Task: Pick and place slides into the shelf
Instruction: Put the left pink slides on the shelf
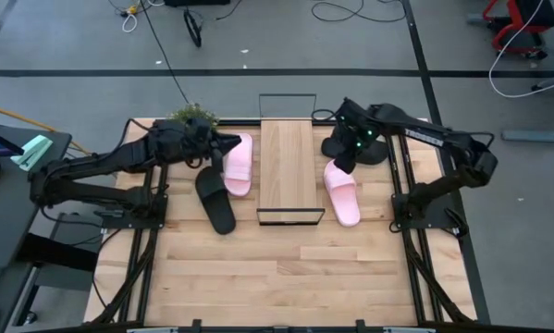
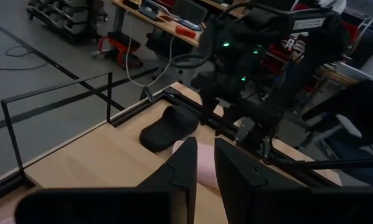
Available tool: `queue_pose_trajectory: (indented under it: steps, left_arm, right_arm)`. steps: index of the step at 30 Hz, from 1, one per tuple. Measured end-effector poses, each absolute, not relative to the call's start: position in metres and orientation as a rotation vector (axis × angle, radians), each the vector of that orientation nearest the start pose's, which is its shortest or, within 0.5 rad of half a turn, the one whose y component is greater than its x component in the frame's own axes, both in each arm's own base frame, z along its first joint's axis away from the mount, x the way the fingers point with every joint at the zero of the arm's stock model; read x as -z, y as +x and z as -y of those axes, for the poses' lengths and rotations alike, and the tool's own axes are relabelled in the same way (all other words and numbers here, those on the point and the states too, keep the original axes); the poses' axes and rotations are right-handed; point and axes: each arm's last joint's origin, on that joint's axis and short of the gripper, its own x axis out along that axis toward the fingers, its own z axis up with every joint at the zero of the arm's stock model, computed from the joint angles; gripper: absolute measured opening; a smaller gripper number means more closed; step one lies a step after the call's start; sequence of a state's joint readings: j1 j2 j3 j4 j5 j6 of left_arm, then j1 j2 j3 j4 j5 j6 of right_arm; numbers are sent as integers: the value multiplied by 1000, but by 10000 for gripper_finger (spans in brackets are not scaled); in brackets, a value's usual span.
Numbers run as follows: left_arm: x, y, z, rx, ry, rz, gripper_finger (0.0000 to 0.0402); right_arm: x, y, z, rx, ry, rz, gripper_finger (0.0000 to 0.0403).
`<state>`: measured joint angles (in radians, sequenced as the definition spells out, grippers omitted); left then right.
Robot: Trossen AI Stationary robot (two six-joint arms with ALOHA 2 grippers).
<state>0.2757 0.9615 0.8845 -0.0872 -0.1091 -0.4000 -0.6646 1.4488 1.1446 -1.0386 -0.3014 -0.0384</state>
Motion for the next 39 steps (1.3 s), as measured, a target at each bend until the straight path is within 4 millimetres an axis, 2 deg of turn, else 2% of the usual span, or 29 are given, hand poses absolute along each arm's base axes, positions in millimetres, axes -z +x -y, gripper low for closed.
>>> queue_pose_trajectory:
  steps: [6,17,22,29,34,39]
  left_arm:
    - [-345,202,-69,-372,-420,-92,51]
    - [-345,200,-75,-381,-422,-90,58]
    - [-344,199,-76,-388,-425,-99,51]
    - [-329,197,-75,-417,-452,-254,61]
    - [-312,203,-76,-430,-460,-387,75]
    - [-295,218,-73,-366,-353,-513,96]
  right_arm:
    - [-240,217,167,160,644,-1189,252]
    - [-218,228,177,139,650,-1224,252]
    - [-224,232,179,151,605,-1152,247]
    - [-240,234,180,154,530,-1024,243]
    - [-242,234,180,158,524,-1007,242]
    - [-242,234,180,166,554,-1003,242]
